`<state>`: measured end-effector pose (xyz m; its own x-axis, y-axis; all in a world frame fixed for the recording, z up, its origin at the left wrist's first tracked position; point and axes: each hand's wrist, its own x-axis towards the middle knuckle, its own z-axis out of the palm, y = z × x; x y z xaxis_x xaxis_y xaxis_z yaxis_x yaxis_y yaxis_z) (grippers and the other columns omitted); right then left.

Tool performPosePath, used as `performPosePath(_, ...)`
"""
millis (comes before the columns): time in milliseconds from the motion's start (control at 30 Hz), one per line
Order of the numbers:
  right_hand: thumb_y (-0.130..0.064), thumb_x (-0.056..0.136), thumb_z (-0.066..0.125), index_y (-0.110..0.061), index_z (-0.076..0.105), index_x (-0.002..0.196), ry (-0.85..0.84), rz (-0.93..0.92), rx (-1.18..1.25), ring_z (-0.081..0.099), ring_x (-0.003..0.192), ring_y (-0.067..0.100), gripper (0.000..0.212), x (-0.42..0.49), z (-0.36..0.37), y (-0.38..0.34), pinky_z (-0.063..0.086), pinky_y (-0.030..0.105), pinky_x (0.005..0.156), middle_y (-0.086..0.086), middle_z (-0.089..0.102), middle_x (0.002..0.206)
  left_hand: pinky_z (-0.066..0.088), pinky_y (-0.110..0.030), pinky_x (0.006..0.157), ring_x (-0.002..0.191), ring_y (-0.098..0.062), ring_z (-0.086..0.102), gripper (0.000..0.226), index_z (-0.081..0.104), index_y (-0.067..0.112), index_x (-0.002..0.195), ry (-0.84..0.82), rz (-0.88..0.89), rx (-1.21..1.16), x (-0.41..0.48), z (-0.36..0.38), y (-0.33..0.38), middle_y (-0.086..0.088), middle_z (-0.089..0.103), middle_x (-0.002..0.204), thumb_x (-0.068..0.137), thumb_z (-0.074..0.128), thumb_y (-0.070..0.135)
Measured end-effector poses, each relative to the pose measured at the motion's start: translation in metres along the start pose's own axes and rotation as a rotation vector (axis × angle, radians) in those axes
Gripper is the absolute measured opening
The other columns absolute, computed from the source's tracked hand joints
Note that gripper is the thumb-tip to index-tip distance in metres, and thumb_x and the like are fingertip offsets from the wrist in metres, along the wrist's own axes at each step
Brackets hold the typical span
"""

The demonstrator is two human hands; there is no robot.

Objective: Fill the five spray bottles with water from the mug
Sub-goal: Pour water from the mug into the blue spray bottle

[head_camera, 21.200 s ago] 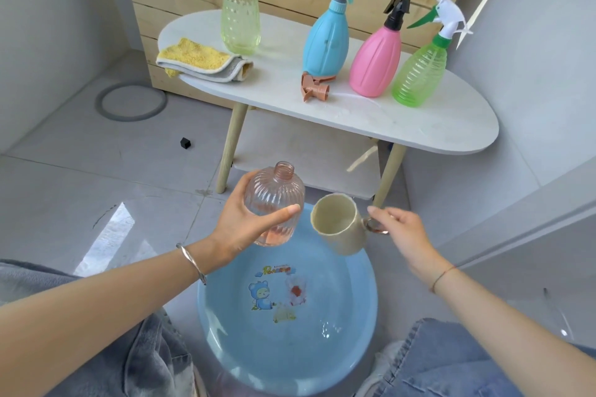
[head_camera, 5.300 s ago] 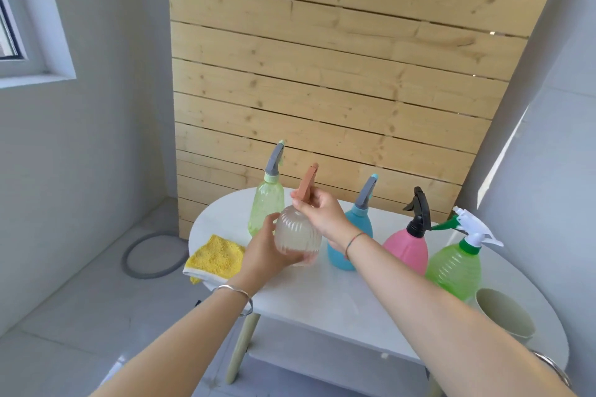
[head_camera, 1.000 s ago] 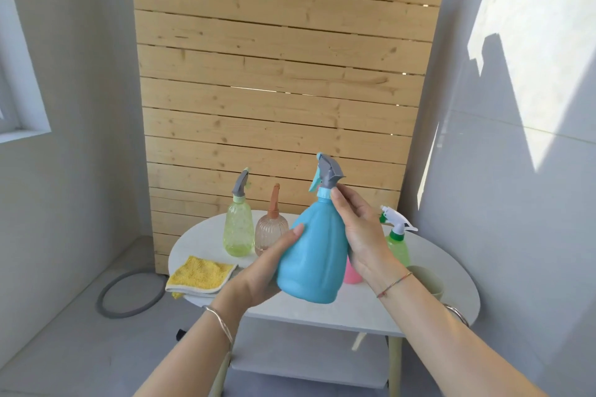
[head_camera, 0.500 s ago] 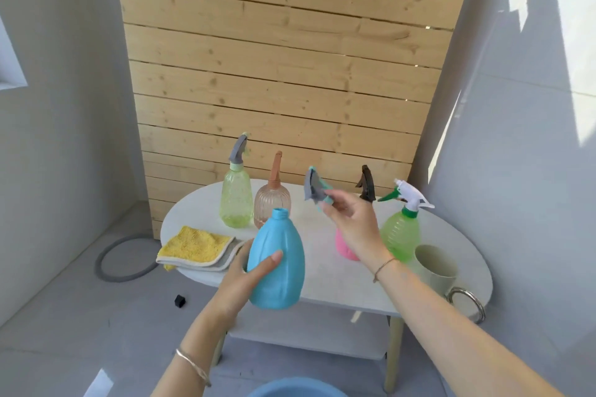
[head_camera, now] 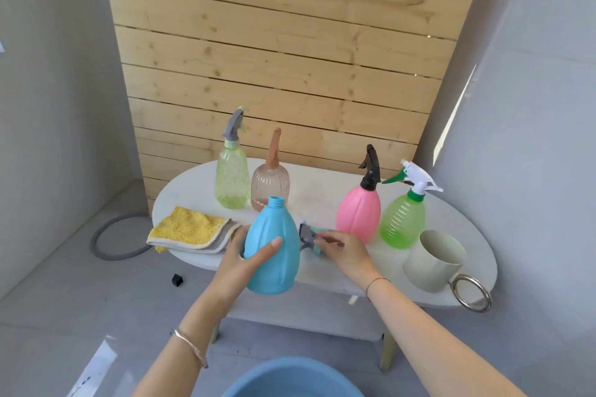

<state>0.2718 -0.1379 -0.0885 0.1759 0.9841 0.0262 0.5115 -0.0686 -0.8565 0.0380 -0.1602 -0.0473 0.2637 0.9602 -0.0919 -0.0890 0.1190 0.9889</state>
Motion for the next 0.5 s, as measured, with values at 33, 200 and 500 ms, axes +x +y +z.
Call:
performPosePath(33,-0.023,0.089,0.067,-0.019,0.069,0.111,0.013,-0.004,0.011,0.061,0.093,0.001,0.023,-0.002,-0.003,-0.004,0.040,0.003,0.080,-0.011,0.067,0.105,0.056,-0.025,0.077,0.099,-0.009,0.069,0.075,0.058,0.039,0.114,-0.009,-0.004,0.005,0.000,0.001,-0.001,0.008,0.068,0.114,0.045,0.075,0.064)
performPosePath(200,-0.023,0.090,0.064,-0.022,0.068,0.108,0.202,-0.165,0.105,0.059,0.099,-0.011,0.018,-0.039,-0.043,-0.032,0.041,0.004,0.087,-0.018,0.067,0.107,0.053,-0.019,0.070,0.097,-0.007,0.068,0.082,0.054,0.034,0.120,-0.077,0.005,0.058,-0.001,0.011,-0.008,0.005,0.067,0.115,0.046,0.077,0.062)
performPosePath(500,-0.020,0.095,0.056,-0.008,0.051,0.128,0.834,0.175,0.051,0.049,0.108,0.015,0.035,-0.119,-0.128,0.030,0.035,0.019,0.083,0.001,0.052,0.130,0.051,-0.015,0.065,0.084,-0.001,0.068,0.084,0.048,0.031,0.119,-0.250,0.020,0.149,-0.019,0.053,-0.021,-0.003,0.065,0.112,0.046,0.080,0.056)
